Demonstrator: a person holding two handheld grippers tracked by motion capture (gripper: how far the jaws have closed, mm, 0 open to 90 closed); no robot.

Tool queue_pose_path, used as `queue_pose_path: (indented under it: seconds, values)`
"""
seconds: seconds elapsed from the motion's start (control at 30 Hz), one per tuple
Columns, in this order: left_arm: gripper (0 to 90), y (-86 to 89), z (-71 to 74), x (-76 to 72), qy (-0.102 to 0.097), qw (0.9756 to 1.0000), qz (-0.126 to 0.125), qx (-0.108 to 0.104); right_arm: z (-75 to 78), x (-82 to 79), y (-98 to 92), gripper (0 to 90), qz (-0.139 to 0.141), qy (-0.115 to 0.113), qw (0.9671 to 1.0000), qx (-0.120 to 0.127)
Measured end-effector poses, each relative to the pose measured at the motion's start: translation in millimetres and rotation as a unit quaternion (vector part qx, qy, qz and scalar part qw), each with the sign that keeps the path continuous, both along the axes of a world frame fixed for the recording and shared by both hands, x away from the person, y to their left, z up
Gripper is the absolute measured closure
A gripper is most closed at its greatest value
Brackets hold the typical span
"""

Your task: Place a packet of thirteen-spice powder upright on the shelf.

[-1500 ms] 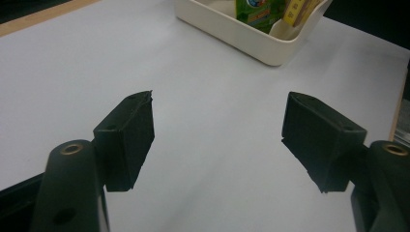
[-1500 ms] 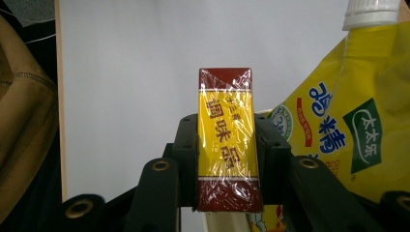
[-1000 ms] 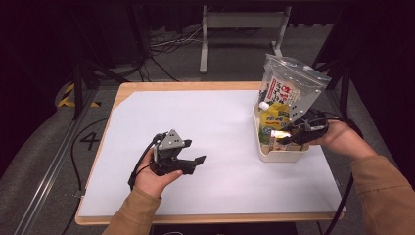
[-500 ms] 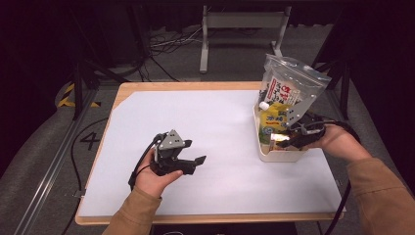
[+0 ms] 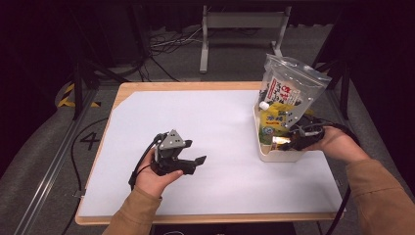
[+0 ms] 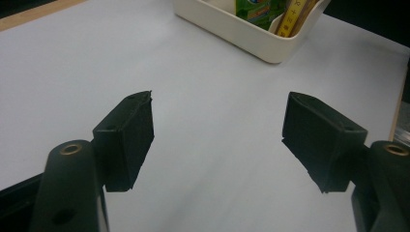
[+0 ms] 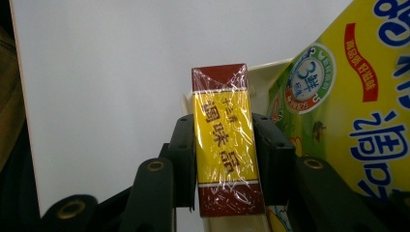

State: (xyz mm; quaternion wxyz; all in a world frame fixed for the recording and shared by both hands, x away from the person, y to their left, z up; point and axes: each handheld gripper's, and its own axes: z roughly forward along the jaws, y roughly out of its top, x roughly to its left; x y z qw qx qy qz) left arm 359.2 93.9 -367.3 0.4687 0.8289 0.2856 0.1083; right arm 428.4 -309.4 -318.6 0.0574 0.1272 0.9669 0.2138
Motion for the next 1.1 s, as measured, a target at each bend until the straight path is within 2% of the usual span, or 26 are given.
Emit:
queue_pose_path:
  seconds: [0.2,0.33,0.4,0.57,0.7,0.8,0.9,0.97,1.03,1.07,1.1]
  values:
    - [27.4,0.6,0.0,0.3,0.000,1.0000,0.000,-0.001,0.4,-0.9,-2.9,62.1,-0.008,0.007,0.9999,0.005]
    - [26.9,1.3,-0.1,0.5,0.001,1.0000,-0.001,0.000,4.4,-3.5,-9.2,52.3,-0.022,-0.001,0.9993,0.030]
    - [26.8,2.3,-0.2,0.1,0.001,1.0000,0.002,0.000,5.9,-5.3,-10.8,50.4,-0.026,-0.001,0.9990,0.036]
    - [25.8,7.4,-0.2,-2.8,-0.001,1.0000,0.003,0.003,14.3,-15.8,-22.0,41.7,-0.044,-0.021,0.9966,0.067]
    - [24.7,17.1,0.8,-7.0,0.000,0.9999,0.010,0.004,19.8,-27.8,-29.9,36.4,-0.056,-0.041,0.9930,0.096]
    - [24.2,28.0,1.2,-10.1,-0.003,0.9999,0.015,-0.002,24.1,-37.5,-34.5,31.4,-0.073,-0.057,0.9889,0.116]
    - [23.9,39.5,1.7,-13.3,-0.004,0.9997,0.024,-0.006,28.1,-44.2,-37.4,25.0,-0.093,-0.059,0.9827,0.149]
    - [23.7,46.7,1.4,-15.6,-0.006,0.9995,0.030,-0.008,30.8,-49.6,-39.5,21.9,-0.108,-0.069,0.9772,0.170]
    - [23.5,52.4,0.2,-17.4,-0.004,0.9994,0.033,-0.006,31.5,-53.2,-41.2,18.2,-0.121,-0.075,0.9730,0.181]
    - [23.5,54.8,-0.6,-18.5,-0.004,0.9993,0.037,-0.004,31.6,-54.9,-42.0,13.7,-0.128,-0.074,0.9722,0.181]
    - [23.4,57.2,-1.7,-19.0,-0.004,0.9992,0.038,-0.002,31.1,-56.9,-42.3,11.1,-0.130,-0.074,0.9729,0.176]
